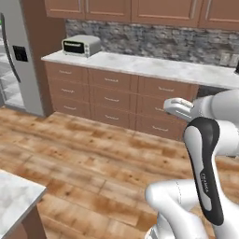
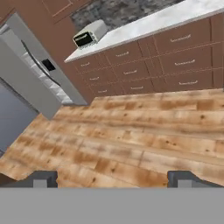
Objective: Take the cheese, chicken drumstick, and corn from the fridge and place them on the plate on the dining counter to create an appetizer plate.
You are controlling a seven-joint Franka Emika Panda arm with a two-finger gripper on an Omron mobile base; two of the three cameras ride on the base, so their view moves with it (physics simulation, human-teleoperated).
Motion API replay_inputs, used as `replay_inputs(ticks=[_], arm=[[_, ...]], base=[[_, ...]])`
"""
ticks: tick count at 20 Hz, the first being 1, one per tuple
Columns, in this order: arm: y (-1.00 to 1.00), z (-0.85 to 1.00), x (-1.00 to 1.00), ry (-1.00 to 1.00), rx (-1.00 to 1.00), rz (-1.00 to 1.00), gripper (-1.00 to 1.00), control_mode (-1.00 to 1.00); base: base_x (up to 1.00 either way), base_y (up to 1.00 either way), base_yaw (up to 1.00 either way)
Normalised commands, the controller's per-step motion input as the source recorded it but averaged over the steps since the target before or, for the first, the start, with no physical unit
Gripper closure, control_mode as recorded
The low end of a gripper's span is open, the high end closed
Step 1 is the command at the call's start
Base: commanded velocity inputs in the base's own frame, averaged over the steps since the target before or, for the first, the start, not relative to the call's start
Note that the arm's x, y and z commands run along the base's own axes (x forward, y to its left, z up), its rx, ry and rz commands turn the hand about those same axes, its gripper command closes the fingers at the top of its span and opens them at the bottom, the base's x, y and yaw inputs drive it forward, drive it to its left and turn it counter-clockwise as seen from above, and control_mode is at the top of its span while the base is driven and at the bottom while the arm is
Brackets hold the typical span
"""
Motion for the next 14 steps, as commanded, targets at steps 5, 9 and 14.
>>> replay_inputs(ticks=[5, 9, 14], arm=[[0.00, 0.00, 0.00, 0.00, 0.00, 0.00, -1.00, 1.00], [0.00, 0.00, 0.00, 0.00, 0.00, 0.00, -1.00, 1.00], [0.00, 0.00, 0.00, 0.00, 0.00, 0.00, -1.00, 1.00]], base=[[1.00, 0.00, 0.47], [1.00, 0.00, 0.49], [1.00, 0.00, 0.49]])
